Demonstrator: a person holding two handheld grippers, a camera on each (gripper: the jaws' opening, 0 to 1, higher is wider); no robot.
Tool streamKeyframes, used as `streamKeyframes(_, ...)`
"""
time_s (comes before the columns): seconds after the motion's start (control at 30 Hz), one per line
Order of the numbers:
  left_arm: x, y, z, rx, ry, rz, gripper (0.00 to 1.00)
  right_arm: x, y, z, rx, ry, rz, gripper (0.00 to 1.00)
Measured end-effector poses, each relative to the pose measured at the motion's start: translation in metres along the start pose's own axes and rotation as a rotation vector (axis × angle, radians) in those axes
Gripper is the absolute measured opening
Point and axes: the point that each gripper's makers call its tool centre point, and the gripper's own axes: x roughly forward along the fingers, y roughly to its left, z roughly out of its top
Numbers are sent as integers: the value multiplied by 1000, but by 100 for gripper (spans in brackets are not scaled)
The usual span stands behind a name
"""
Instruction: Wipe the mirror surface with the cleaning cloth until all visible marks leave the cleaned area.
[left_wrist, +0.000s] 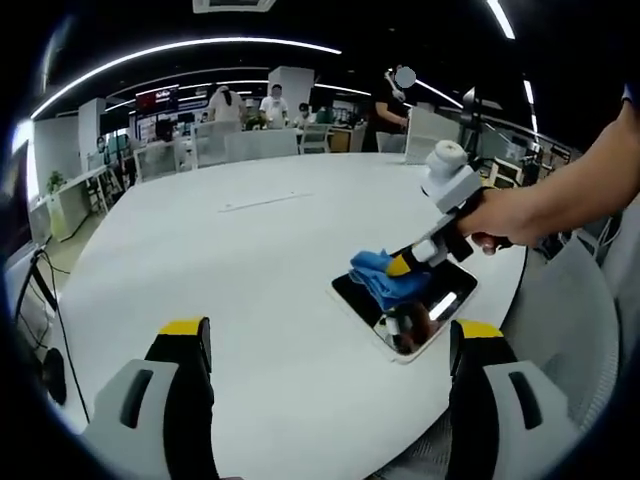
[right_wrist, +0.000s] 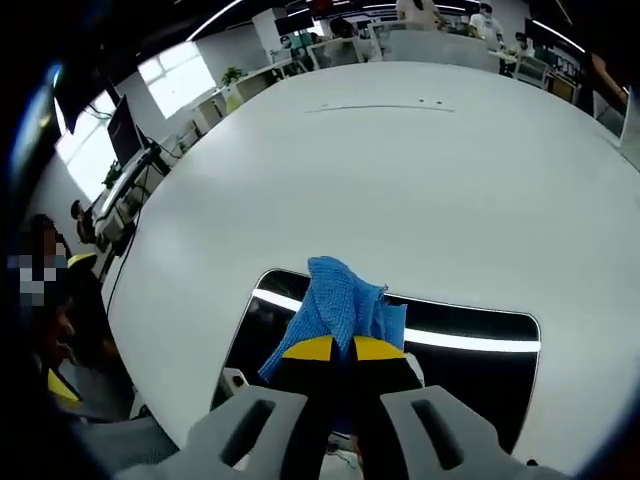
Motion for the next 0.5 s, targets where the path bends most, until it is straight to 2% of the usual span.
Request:
streamKeyframes(0.07,1,-4,-2,3,-2,-6,99,-1,1,-1,-1,1,-2,0)
streamKeyframes(0.13,2,-11,-10,-43,24,-34,99,-4,2,-5,4,5,0,0)
streamKeyframes(0.2,1,-14,-8,-3,18,-37,99,-5,3,-9,13,8,3,0)
streamKeyframes(0.37,-1,-9,-2,-28,-5,4,99,-11,8,-20,11,3,0,0)
streamKeyframes(0.43,-3,-11,0,-39,-17,11,99,-13,9,-24,8,-7,-2,0)
streamKeyframes(0.5,-4,-17,-2,-16,-11,6,99,-15,10,-27,5,-19,-6,0)
